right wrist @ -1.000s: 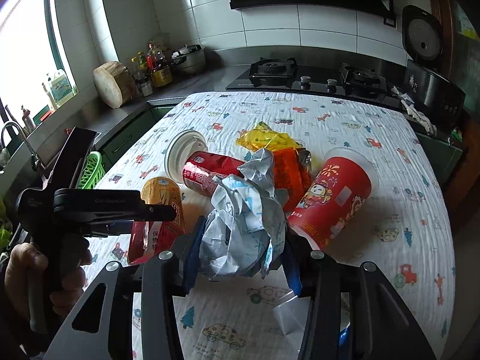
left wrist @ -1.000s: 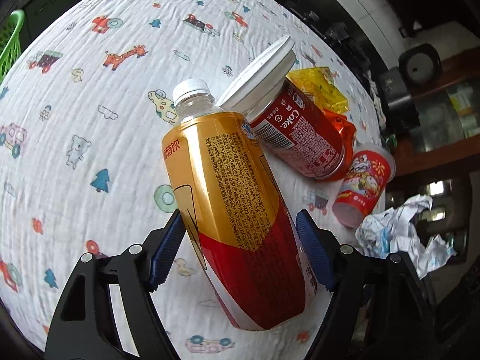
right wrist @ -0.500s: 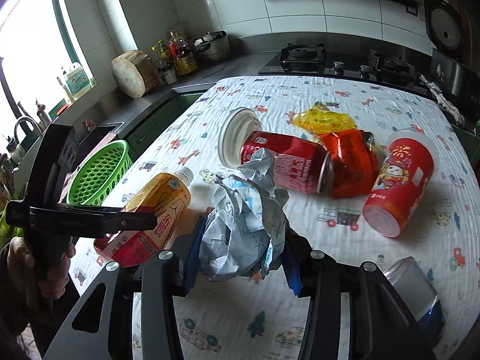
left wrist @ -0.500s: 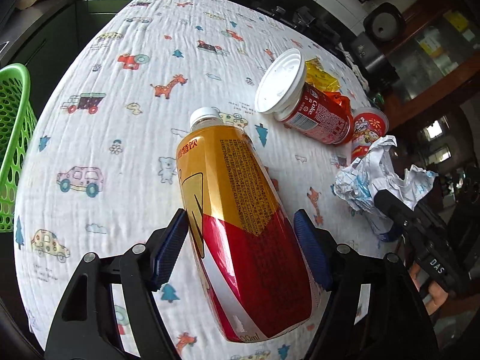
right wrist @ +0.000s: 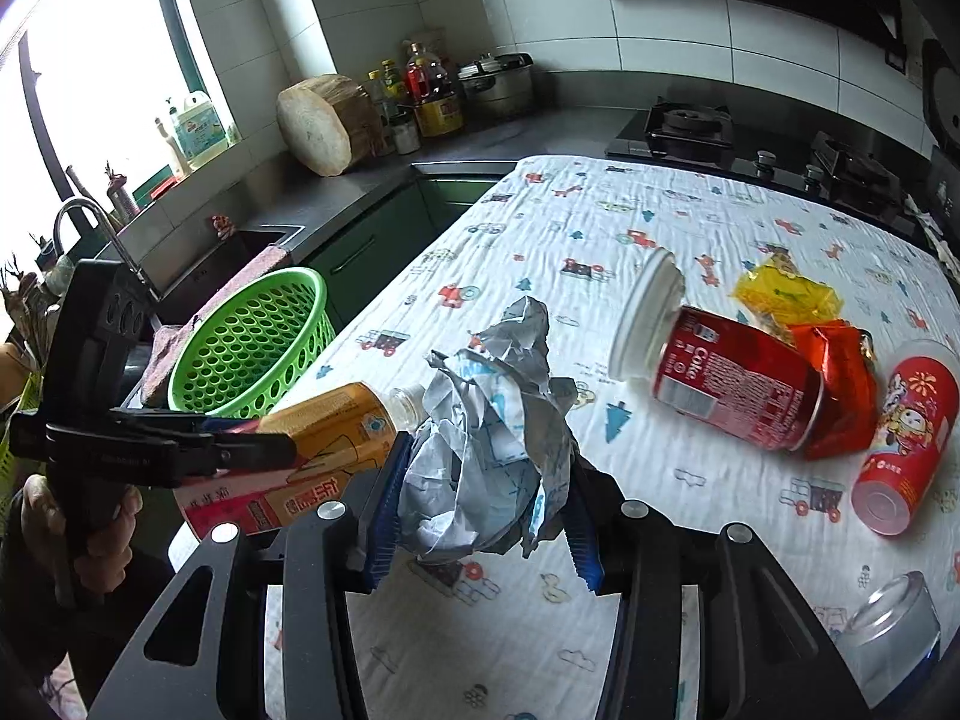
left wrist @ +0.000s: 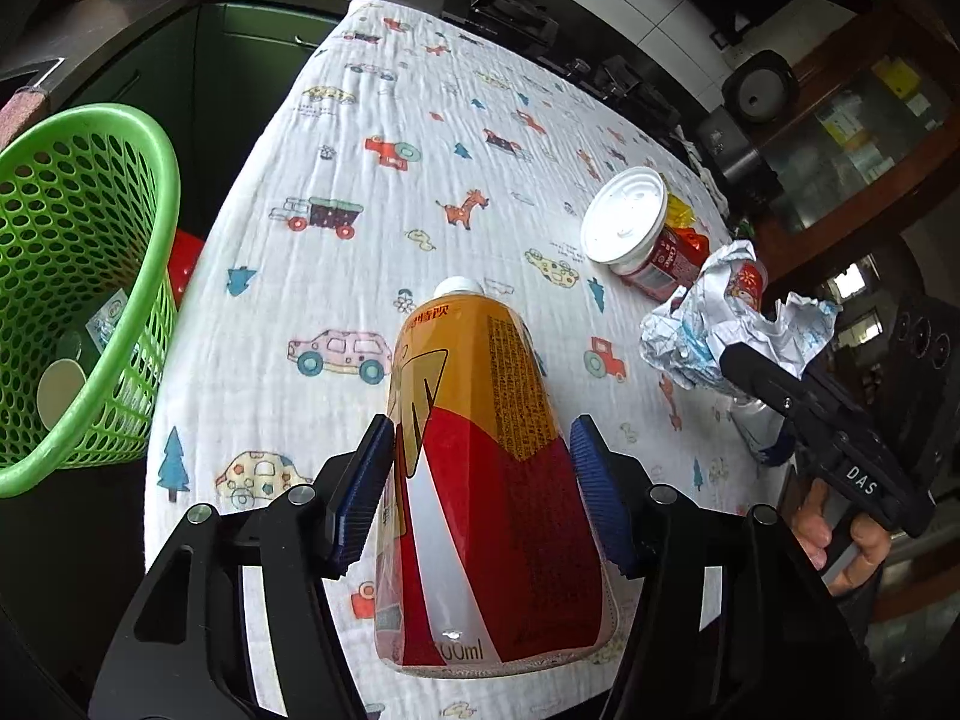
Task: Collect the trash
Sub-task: 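Carry the juice bottle and foil into the green basket and open both tools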
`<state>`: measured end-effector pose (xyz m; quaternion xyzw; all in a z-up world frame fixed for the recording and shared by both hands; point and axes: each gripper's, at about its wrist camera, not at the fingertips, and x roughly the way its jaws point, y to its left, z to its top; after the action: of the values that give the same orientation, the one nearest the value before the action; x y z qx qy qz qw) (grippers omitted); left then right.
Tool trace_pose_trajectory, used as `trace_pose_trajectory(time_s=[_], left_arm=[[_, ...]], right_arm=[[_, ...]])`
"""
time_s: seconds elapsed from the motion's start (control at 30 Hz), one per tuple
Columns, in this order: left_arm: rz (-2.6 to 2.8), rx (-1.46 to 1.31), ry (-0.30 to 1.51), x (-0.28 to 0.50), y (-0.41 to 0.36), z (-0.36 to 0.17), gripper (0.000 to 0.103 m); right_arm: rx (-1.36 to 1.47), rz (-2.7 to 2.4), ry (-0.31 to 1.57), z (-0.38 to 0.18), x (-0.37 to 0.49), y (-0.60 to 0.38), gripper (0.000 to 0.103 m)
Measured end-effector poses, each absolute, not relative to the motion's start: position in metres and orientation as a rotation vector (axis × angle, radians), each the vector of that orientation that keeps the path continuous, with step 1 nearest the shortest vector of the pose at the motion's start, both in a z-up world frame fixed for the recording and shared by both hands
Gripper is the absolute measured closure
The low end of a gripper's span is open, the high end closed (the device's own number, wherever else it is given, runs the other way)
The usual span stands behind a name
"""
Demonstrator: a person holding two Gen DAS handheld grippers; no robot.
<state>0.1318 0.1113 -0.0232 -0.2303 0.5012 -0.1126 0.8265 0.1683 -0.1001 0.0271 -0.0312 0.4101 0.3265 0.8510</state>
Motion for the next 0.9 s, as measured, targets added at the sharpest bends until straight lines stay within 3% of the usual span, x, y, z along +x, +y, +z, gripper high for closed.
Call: trace_pose_trajectory(time_s=[0.3,0.5,0.57,0.9], left_arm=[[-0.253,-0.386,1.144,0.138,0.093,-0.035,0.042],[-0.235,-0.359,1.228,0.151,0.082,-0.047,0.03],[-0.256,-0.388,1.243,0.155,0.08,-0.053,0.031],[-0.274,-0.345,1.148,0.143,0.089,-0.038,0.033]], right_arm=[[-0.083,0.695,0.877,0.022,0.171,-0.089,0.058],[-0.069,0.701,0.882,0.018,0.176,-0.092,0.058],[-0.065,0.7,0.887,0.016,0.177,-0.092,0.058],[-0.064,0.722,0.908,0.014,0.178,-0.077,0.058]])
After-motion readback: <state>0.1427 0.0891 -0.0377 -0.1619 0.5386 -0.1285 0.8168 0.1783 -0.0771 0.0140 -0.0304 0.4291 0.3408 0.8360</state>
